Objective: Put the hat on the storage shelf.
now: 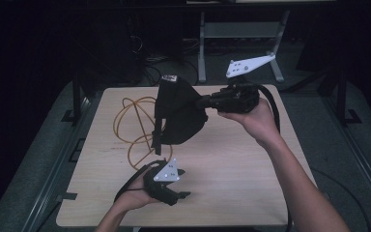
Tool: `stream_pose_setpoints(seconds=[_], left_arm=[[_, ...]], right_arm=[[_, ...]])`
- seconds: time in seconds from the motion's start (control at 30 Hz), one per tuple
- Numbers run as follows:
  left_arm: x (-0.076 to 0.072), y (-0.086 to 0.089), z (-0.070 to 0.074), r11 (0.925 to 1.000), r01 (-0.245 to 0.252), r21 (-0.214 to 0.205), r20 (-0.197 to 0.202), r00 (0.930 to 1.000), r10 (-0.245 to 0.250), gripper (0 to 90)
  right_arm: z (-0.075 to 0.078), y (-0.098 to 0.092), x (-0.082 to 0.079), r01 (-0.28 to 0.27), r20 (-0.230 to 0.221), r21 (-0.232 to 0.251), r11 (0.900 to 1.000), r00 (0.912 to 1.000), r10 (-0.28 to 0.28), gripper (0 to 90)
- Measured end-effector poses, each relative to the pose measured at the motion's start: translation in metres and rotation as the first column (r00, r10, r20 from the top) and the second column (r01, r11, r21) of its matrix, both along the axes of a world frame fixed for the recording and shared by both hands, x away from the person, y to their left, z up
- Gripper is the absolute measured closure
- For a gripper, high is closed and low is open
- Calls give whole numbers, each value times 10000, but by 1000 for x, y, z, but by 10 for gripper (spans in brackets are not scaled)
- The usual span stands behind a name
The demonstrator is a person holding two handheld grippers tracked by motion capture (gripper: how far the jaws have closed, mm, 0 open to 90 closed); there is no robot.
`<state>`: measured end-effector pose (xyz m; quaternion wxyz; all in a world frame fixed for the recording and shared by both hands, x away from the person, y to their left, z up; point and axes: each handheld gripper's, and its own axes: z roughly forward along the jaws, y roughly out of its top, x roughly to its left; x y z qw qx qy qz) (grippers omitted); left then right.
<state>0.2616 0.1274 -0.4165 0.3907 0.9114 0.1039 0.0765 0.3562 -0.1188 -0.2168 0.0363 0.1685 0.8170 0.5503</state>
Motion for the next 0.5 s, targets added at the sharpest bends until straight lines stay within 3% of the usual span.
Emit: stream_pose_setpoints(seconds=[0.1,0.5], left_arm=[[1,1,1,9998,181,115,203,9996,-183,309],[3,4,-2,9996,96,255,97,9999,-99,309]], right_arm=[[6,10,2,-210,-10,-104,9997,9998,210,878],[16,59,18,-855,85,-288,9959,9963,858,879]])
